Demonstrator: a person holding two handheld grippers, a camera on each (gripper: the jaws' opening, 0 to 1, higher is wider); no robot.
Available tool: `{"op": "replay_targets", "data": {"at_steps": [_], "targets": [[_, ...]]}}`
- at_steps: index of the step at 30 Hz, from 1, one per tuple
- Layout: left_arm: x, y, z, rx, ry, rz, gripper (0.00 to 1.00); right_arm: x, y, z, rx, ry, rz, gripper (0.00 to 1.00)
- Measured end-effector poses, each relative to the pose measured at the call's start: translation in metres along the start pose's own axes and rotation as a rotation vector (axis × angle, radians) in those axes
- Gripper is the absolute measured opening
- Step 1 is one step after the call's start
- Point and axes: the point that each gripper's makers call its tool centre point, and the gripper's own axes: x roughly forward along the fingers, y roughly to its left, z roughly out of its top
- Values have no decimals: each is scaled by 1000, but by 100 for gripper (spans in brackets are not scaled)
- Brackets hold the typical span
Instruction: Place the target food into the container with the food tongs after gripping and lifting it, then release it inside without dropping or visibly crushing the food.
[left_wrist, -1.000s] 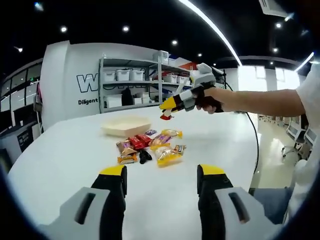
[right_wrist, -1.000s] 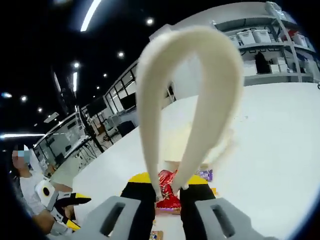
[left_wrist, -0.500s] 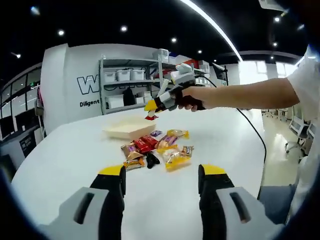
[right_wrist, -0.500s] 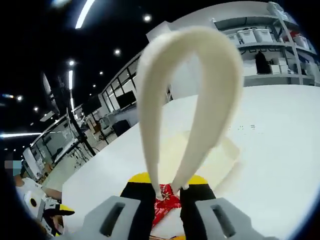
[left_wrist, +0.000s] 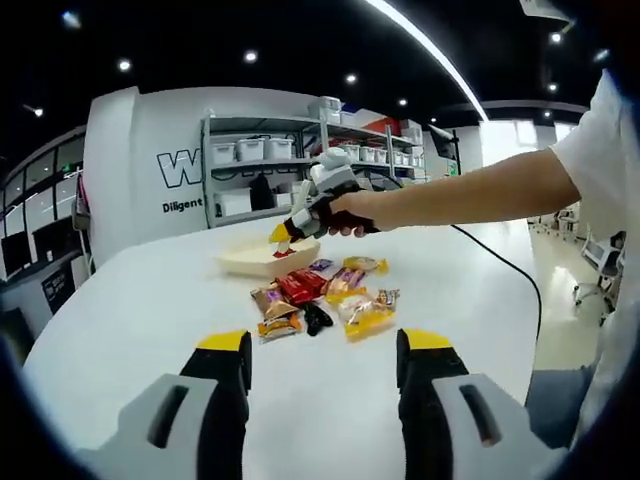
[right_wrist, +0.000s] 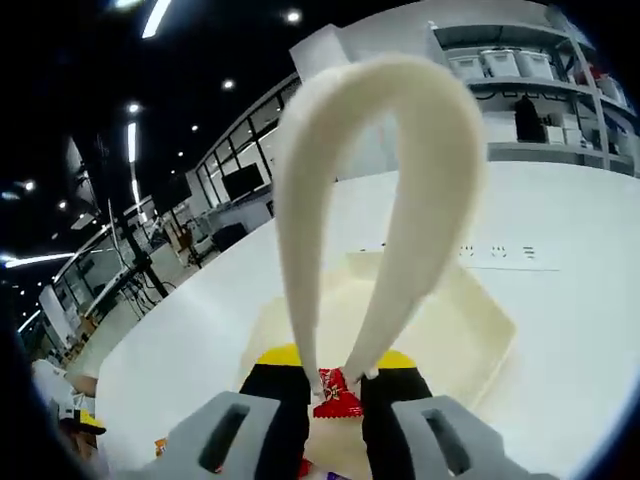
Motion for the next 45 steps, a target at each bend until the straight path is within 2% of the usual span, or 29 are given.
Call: {"op": "replay_targets", "data": {"at_steps": [5,14,18,24,27,29,31,36,42,45], "targets": [[1,3,0,-8,-4,2,56,8,-8,4,17,-17,-7,12],[4,6,-6,-10,12,6,56,26,-16,13,-35,-23,-34,16],[4,6,-7,-14,17,6,57,20,-9,20,-30,-61,-23,16],[2,6,-6,-27,13,8,56,9,-5,32,-48,-81,-25,17],[0,4,-4,-45,-4,6,56,-3,2,36,-47,-84,-16,17],[0,4,-6,-54,5,3,56,-16,9,38,-66,-95,-10,17],[0,6,-9,-10,8,15,55,-29,11,44,-84,-111,-16,17],[-2,0,-13,-32,26,4,57,-61,18,51,-75,-127,-12,16],[-6,-8,-9,-50,27,4,62,-95,35,46,-68,-115,3,14],[-7,-15,-6,-34,24,-7,62,-110,41,42,-78,-112,2,13]]}}
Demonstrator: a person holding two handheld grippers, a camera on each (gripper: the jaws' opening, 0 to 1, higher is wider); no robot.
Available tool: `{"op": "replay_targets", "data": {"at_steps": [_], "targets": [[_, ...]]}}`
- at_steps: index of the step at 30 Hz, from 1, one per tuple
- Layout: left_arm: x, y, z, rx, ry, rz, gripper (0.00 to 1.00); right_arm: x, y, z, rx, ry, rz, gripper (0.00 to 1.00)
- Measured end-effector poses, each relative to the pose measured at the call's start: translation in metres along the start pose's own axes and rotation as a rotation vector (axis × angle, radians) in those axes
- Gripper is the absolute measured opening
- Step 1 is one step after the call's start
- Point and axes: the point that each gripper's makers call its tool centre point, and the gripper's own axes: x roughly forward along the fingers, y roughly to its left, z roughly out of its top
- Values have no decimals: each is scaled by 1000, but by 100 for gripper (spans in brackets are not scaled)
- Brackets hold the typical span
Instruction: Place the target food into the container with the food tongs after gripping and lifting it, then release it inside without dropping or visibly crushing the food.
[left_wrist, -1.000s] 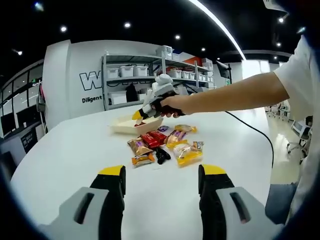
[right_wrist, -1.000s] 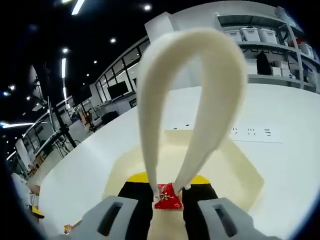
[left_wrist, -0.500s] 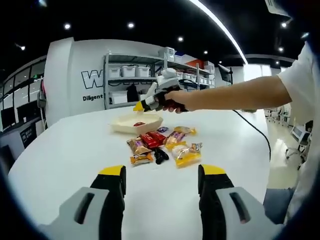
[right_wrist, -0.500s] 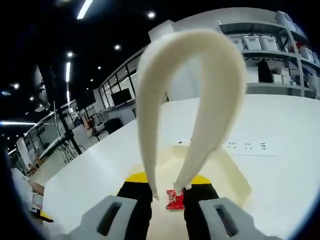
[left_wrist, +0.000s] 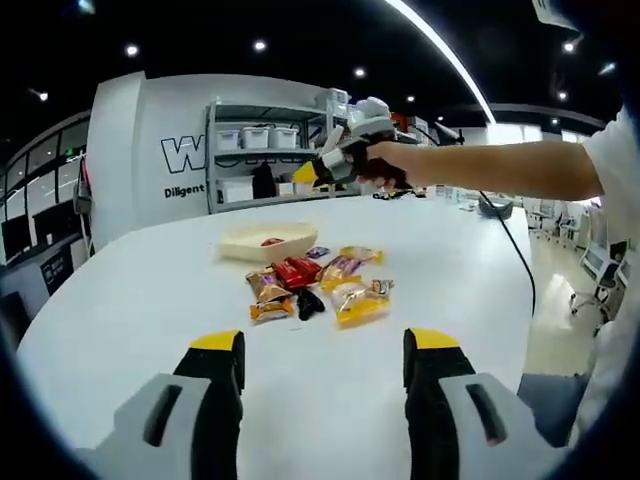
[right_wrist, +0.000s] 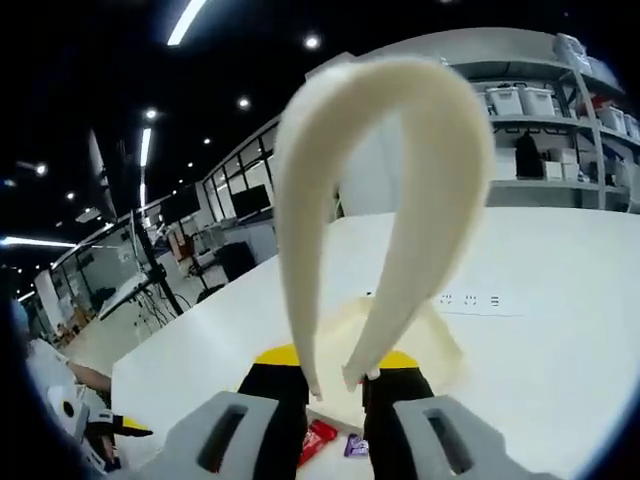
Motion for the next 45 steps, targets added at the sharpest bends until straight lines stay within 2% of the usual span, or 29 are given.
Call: {"op": "replay_targets", "data": {"at_steps": [7,13,17,19,24,28,31,35,45], "targets": [[2,-12,10,-12,-5,-24,69,-30,8,-13,-6,21,20,14],[-4,-17,19,-43,-26,-27,75,-43,6,-31,2,49,21,15],[-9,-18,20,-62,-28,-18,77,-43,11,-51,5,103,65,16],[-12,-21,20,-76,-37,-15,77,-42,6,-64,-16,137,48,16],[-14,-29,18,-77,-37,-20,78,-43,3,-85,-35,155,41,17],[-16,-28,14,-87,-25,-12,82,-42,0,-94,-51,171,45,18],[-19,-26,12,-85,-24,2,83,-42,-7,-103,-86,198,21,18],[-22,-26,12,-104,-32,4,83,-40,-15,-111,-63,201,9,19],[-23,-28,8,-120,-17,4,84,-39,-18,-116,-127,192,-10,22]]}}
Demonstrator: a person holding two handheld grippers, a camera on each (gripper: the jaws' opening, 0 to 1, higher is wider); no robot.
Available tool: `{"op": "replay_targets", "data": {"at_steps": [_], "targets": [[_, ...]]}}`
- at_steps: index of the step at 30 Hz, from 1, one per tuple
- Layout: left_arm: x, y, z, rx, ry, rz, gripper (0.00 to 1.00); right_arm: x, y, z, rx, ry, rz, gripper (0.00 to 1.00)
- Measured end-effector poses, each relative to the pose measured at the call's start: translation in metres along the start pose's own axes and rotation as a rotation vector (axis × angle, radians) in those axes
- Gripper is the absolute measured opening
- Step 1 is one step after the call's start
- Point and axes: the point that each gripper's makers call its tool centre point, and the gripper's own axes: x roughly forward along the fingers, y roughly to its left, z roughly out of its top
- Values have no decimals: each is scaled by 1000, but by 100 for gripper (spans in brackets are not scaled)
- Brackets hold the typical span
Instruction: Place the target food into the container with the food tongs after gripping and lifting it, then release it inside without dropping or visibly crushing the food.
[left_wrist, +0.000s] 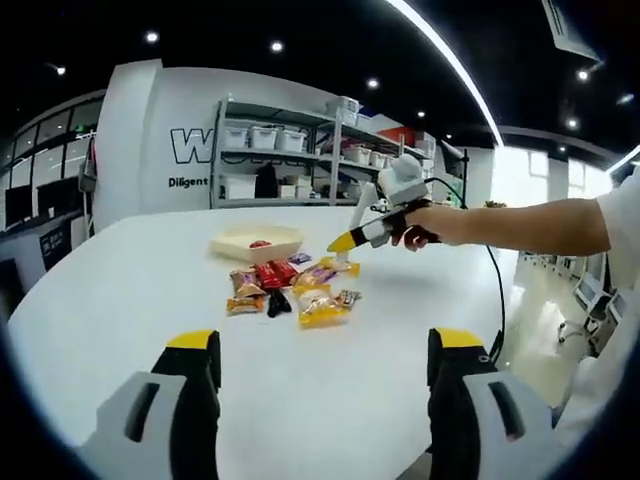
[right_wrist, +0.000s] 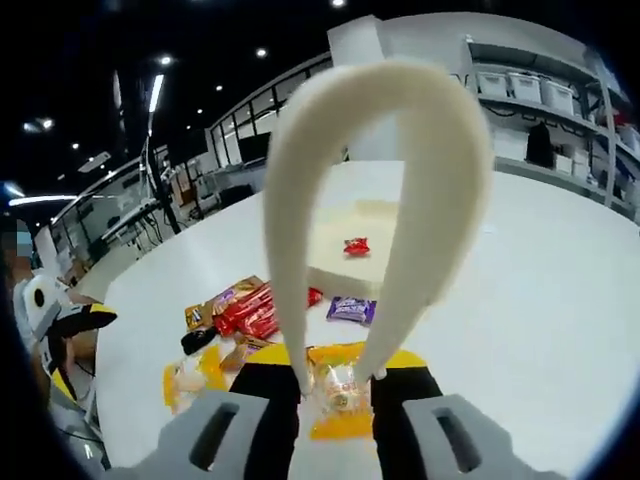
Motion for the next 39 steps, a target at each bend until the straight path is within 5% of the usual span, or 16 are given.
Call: {"op": "replay_targets", "data": {"at_steps": [4,17,28,34,36,39], "targets": [[-1,-1,5,-2,-19,8,91,2,-3,1,-40,-1,-13,22],[-5,4,0,-7,-7,19,89,4,-6,-2,-115,9,-11,24],[1,0,-3,-5,2,7,87,6,-11,-6,-77,54,-56,11],[-2,0,-2,-9,-4,9,86,0,-19,2,29,15,-65,9],[-4,1,-2,-6,-3,10,86,-8,-23,19,14,-65,-76,10],[-4,3,1,-13,-9,10,86,-18,-25,30,20,-78,-79,10]]}}
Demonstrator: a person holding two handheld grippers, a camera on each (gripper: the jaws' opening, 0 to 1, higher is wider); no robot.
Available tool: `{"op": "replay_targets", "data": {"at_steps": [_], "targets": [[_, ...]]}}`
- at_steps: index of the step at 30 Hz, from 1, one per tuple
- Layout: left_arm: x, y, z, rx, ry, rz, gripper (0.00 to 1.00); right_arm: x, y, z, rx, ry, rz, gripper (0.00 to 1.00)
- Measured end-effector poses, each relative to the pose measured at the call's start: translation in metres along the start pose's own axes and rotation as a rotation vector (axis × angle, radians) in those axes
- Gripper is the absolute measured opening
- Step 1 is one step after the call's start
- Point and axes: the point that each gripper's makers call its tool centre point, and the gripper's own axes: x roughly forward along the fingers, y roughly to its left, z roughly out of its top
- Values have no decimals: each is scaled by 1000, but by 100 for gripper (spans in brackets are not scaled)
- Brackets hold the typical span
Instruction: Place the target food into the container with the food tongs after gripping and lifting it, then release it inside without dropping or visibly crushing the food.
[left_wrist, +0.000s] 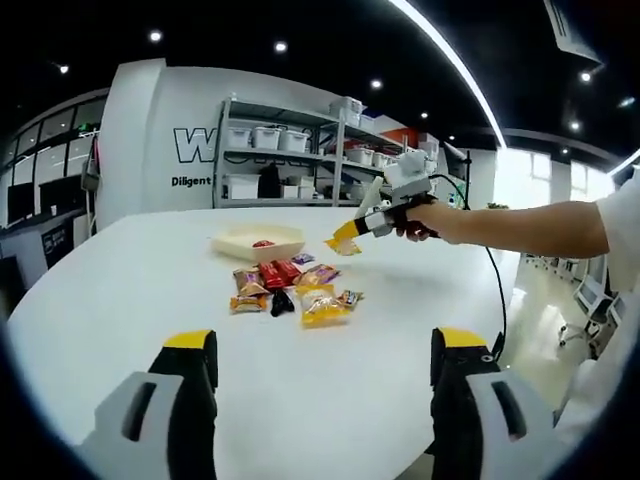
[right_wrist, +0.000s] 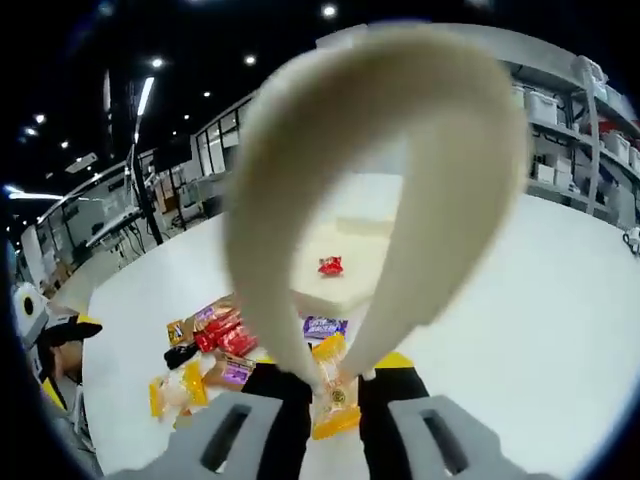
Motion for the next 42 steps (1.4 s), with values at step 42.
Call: {"op": "replay_targets", "data": {"at_steps": [42], "targets": [[18,22,22,40,-37,24,83,122,21,52,-63,35,77,13]]}}
